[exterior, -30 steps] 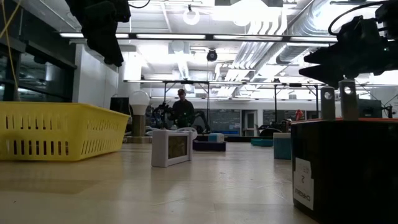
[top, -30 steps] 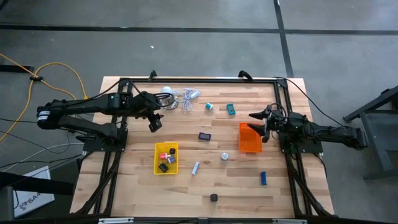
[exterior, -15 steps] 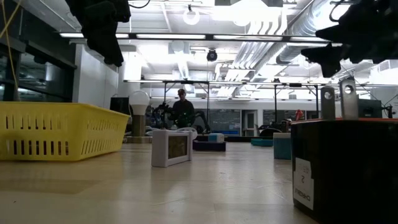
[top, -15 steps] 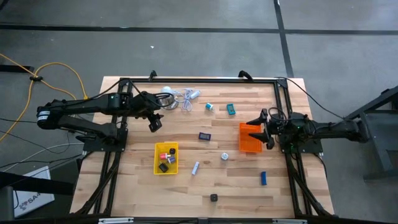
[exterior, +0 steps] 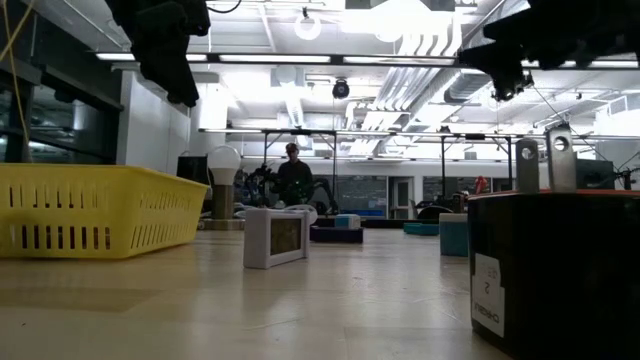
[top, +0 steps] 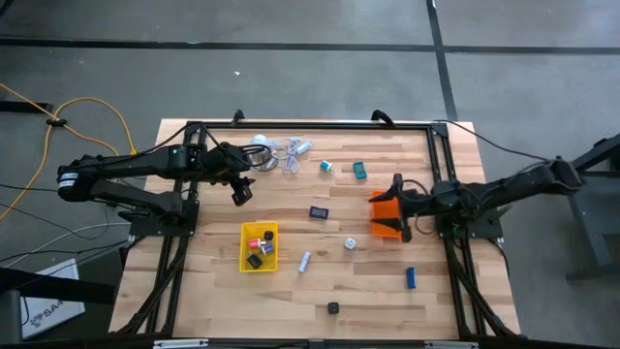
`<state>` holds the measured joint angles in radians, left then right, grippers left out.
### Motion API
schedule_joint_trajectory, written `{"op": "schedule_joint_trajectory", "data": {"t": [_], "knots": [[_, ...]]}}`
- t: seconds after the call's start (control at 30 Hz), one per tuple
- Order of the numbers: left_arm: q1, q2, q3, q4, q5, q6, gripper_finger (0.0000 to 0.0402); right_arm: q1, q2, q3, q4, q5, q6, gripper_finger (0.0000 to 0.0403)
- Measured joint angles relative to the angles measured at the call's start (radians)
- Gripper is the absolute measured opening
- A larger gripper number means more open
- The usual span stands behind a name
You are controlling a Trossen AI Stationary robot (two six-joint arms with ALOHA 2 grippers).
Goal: Pick & Place Office items
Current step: Put the black charger adapter into the yellow bin
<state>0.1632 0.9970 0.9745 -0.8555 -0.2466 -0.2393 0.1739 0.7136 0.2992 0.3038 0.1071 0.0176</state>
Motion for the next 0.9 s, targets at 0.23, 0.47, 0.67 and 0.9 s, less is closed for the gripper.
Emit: {"op": "schedule_joint_trajectory", "data": {"t": [0.23,0.47,0.67,0.9], "knots": [[0.000,0.000,0.000,0.000,0.000,0.000,0.0184,0.057,0.212,0.145,-0.001,0.028,-0.071,0.0248],[0.000,0.000,0.000,0.000,0.000,0.000,0.0184,0.115,0.421,0.292,-0.047,0.026,-0.098,0.0248],[0.000,0.000,0.000,0.001,0.000,0.000,0.0184,0.193,0.532,0.365,-0.091,0.075,-0.094,0.0248],[0.000,0.000,0.000,0.005,0.000,0.000,0.0184,0.292,0.572,0.384,-0.099,0.183,-0.090,0.0248]]}}
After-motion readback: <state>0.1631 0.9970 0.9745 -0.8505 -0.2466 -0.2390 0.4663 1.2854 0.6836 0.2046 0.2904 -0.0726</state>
